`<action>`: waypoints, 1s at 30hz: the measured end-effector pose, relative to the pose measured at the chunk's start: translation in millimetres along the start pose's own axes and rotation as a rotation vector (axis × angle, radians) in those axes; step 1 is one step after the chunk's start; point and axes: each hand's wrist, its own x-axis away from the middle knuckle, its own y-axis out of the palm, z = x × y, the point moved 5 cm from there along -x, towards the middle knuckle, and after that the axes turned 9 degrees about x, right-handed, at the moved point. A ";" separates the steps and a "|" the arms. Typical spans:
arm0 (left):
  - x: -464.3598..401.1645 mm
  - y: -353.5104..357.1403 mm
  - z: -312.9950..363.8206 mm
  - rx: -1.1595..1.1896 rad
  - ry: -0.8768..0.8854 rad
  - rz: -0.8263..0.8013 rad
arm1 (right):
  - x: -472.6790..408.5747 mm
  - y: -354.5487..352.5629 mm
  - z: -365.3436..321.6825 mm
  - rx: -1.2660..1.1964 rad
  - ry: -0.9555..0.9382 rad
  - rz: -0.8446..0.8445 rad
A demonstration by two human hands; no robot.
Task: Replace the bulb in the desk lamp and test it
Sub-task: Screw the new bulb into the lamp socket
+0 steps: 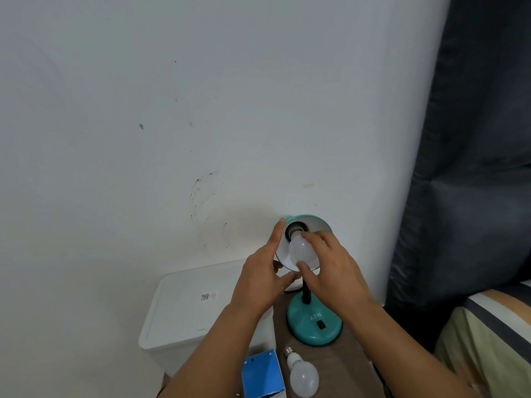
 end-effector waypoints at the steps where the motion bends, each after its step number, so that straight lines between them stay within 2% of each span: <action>1: 0.0 0.1 -0.6 -0.001 -0.002 -0.001 | -0.5 0.0 1.8 -0.004 0.043 0.002; 3: 0.4 0.1 -2.1 0.001 -0.008 -0.001 | -2.6 -0.4 6.9 -0.011 0.167 -0.020; 5: 0.7 -0.1 -2.2 0.007 -0.012 -0.001 | -3.7 -1.2 8.6 0.001 0.210 -0.050; 11: 0.1 0.6 -2.2 -0.009 -0.021 -0.001 | -2.3 -4.0 -2.7 0.035 -0.006 -0.040; 16: 0.6 0.1 -2.9 0.005 -0.023 -0.002 | -6.2 -5.0 3.0 0.043 0.211 -0.068; 22: 0.4 0.2 -1.7 0.000 -0.020 -0.003 | -5.0 -4.3 -4.9 0.060 0.037 -0.083; 26: 1.4 -0.3 -1.5 0.011 -0.014 -0.008 | -7.2 -4.9 4.4 0.088 0.208 -0.099; 30: 1.5 0.5 -0.3 -0.009 -0.025 -0.008 | -3.9 -8.8 0.6 0.022 0.154 -0.060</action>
